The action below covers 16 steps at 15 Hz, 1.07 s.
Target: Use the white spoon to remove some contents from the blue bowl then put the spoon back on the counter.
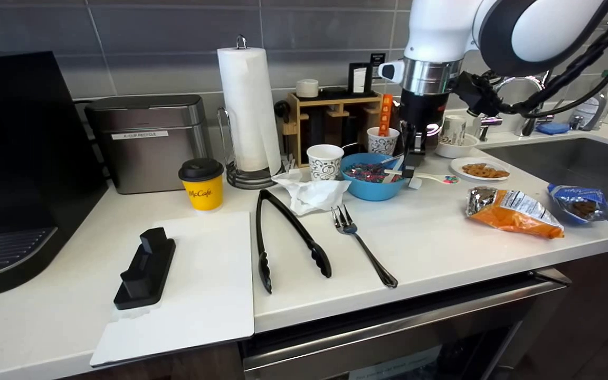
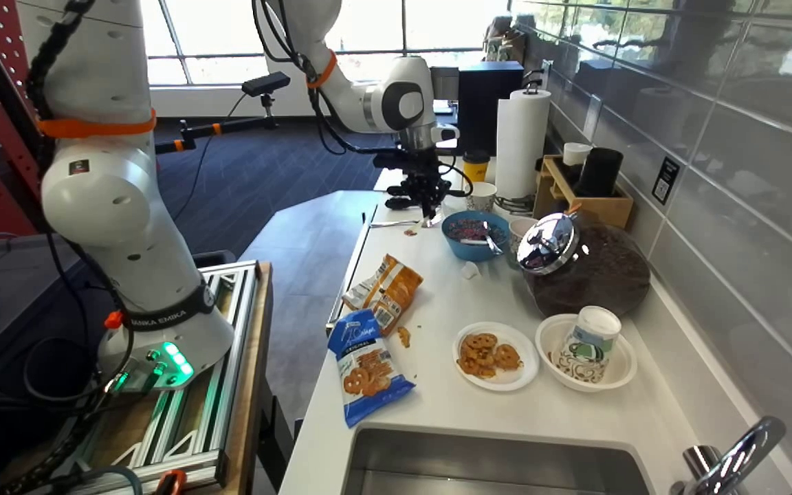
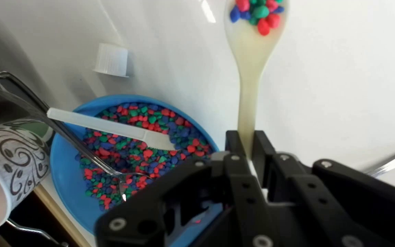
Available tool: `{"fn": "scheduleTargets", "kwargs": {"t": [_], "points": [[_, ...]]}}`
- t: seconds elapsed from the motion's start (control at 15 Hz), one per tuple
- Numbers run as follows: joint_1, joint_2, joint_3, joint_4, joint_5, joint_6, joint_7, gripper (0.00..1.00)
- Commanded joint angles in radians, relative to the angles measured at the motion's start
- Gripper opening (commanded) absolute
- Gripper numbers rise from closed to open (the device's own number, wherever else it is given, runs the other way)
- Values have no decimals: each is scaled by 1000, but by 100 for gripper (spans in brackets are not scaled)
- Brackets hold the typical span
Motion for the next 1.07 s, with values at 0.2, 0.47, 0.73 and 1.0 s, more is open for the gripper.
{"fn": "scheduleTargets", "kwargs": {"t": [0.2,0.47,0.73,1.0], "points": [[-8,36,30,29,-23,-11,-19,3],[-5,96,58,30,-19,13,-65,3],[10,157,47,38,-73,58,-70,3],[2,211,46,48,-81,128,-104,3]]}}
